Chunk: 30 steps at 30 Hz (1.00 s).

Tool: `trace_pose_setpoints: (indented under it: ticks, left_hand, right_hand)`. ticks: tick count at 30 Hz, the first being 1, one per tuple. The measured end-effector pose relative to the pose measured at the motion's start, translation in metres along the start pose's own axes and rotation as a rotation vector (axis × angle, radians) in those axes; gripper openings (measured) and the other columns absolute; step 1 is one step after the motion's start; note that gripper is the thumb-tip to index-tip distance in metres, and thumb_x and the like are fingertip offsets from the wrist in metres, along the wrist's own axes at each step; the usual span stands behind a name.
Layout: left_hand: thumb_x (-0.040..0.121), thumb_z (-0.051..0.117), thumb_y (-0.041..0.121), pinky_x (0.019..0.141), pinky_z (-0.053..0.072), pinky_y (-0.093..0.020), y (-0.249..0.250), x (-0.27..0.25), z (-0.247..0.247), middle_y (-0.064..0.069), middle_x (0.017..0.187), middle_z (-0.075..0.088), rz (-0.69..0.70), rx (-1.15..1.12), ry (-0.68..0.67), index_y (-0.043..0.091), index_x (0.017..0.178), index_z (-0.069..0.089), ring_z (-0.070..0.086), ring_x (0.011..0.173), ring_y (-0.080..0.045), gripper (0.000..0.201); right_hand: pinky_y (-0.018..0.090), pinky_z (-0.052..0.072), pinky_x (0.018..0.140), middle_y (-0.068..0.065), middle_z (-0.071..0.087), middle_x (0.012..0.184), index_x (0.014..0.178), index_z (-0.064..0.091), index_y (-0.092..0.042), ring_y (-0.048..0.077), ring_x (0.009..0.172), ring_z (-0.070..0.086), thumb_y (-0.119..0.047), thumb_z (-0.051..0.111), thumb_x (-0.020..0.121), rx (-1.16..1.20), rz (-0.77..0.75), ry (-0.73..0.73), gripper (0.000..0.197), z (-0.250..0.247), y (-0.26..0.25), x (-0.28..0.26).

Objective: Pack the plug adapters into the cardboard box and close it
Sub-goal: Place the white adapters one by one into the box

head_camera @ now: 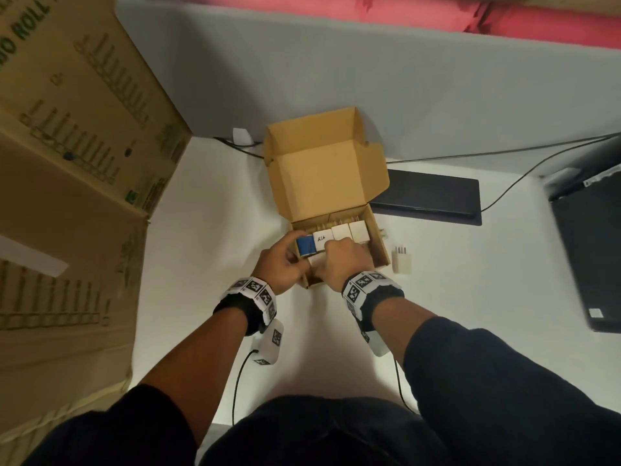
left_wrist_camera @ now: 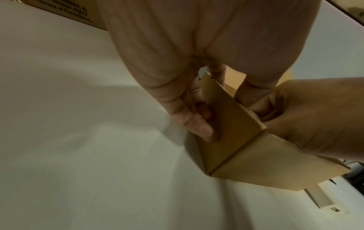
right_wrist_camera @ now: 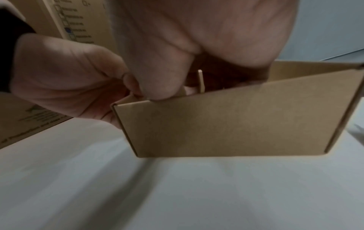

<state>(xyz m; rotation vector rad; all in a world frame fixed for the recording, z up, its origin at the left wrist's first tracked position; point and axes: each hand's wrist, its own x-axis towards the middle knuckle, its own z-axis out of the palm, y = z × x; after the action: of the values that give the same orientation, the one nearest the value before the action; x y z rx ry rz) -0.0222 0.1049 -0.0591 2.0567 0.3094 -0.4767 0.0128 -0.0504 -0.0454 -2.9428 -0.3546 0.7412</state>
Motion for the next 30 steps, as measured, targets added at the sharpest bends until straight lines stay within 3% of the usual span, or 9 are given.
trace_pose_setpoints:
  ticks: [5,10,14,18,19,21,24,27,30]
  left_hand:
    - [0.082,0.067,0.018,0.074,0.058,-0.031,0.000,0.004,-0.001,0.002,0.083,0.068,-0.012,-0.003,-0.030,0.044,0.133,0.053,0.070,0.078,-0.017,0.059]
    - [0.083,0.063,0.021,0.078,0.055,-0.031,0.005,0.003,0.006,-0.005,0.098,0.071,-0.021,0.065,-0.011,0.040,0.130,0.050,0.068,0.086,-0.022,0.053]
    - [0.082,0.064,0.028,0.079,0.052,-0.036,0.018,0.007,0.015,-0.008,0.107,0.051,-0.105,0.272,0.086,0.038,0.124,0.050,0.059,0.085,-0.033,0.045]
    - [0.085,0.068,0.028,0.077,0.057,-0.041,0.029,0.007,0.025,-0.008,0.107,0.042,-0.137,0.402,0.116,0.029,0.115,0.045,0.058,0.083,-0.035,0.037]
    - [0.086,0.070,0.027,0.078,0.058,-0.042,0.030,0.008,0.027,-0.009,0.107,0.041,-0.138,0.424,0.115,0.029,0.114,0.044,0.058,0.083,-0.035,0.039]
    - [0.087,0.070,0.024,0.078,0.059,-0.044,0.032,0.009,0.031,-0.010,0.107,0.041,-0.154,0.436,0.116,0.028,0.115,0.043,0.059,0.083,-0.037,0.039]
    - [0.089,0.069,0.019,0.083,0.057,-0.043,0.029,0.008,0.036,-0.010,0.107,0.042,-0.159,0.419,0.123,0.028,0.122,0.047,0.060,0.087,-0.038,0.040]
    - [0.091,0.067,0.016,0.088,0.054,-0.040,0.026,0.007,0.038,-0.009,0.106,0.041,-0.145,0.402,0.131,0.028,0.126,0.050,0.059,0.088,-0.035,0.041]
    - [0.092,0.066,0.014,0.091,0.054,-0.040,0.022,0.006,0.038,-0.008,0.106,0.042,-0.122,0.398,0.139,0.029,0.127,0.051,0.055,0.085,-0.031,0.041]
  right_hand:
    - [0.031,0.039,0.058,0.004,0.062,0.087,0.082,0.050,-0.022,0.023,0.079,0.058,-0.051,0.067,0.087,0.121,-0.064,-0.039,0.034,-0.002,0.008,-0.001]
    - [0.038,0.054,0.069,0.007,0.063,0.086,0.087,0.062,-0.016,0.026,0.079,0.061,-0.035,0.058,0.094,0.234,-0.093,-0.027,0.020,-0.007,0.016,-0.011]
    - [0.032,0.044,0.061,0.005,0.062,0.078,0.084,0.058,-0.018,0.026,0.073,0.058,-0.029,0.054,0.095,0.277,-0.161,0.191,0.016,-0.017,0.040,-0.019]
    - [0.036,0.053,0.063,0.003,0.061,0.087,0.087,0.059,-0.019,0.023,0.075,0.058,-0.022,0.055,0.092,0.409,0.005,0.466,0.008,-0.022,0.088,-0.026]
    - [0.038,0.055,0.068,0.005,0.060,0.098,0.096,0.061,-0.018,0.025,0.084,0.059,-0.019,0.056,0.092,0.406,0.069,0.454,0.007,-0.021,0.103,-0.028]
    - [0.042,0.055,0.084,0.011,0.051,0.126,0.124,0.057,-0.021,0.031,0.111,0.053,-0.015,0.059,0.089,0.328,0.178,0.247,0.035,-0.015,0.128,-0.031]
    - [0.043,0.049,0.099,0.010,0.033,0.149,0.138,0.051,-0.030,0.035,0.129,0.043,-0.007,0.063,0.084,0.195,0.113,-0.028,0.060,0.005,0.145,-0.037]
    - [0.034,0.049,0.097,0.010,0.040,0.140,0.131,0.061,-0.025,0.033,0.116,0.056,-0.002,0.061,0.089,0.214,0.048,-0.006,0.048,0.023,0.147,-0.042]
    - [0.030,0.051,0.090,0.010,0.041,0.132,0.130,0.059,-0.021,0.028,0.096,0.063,-0.019,0.068,0.092,0.395,0.145,0.112,0.039,0.020,0.143,-0.046]
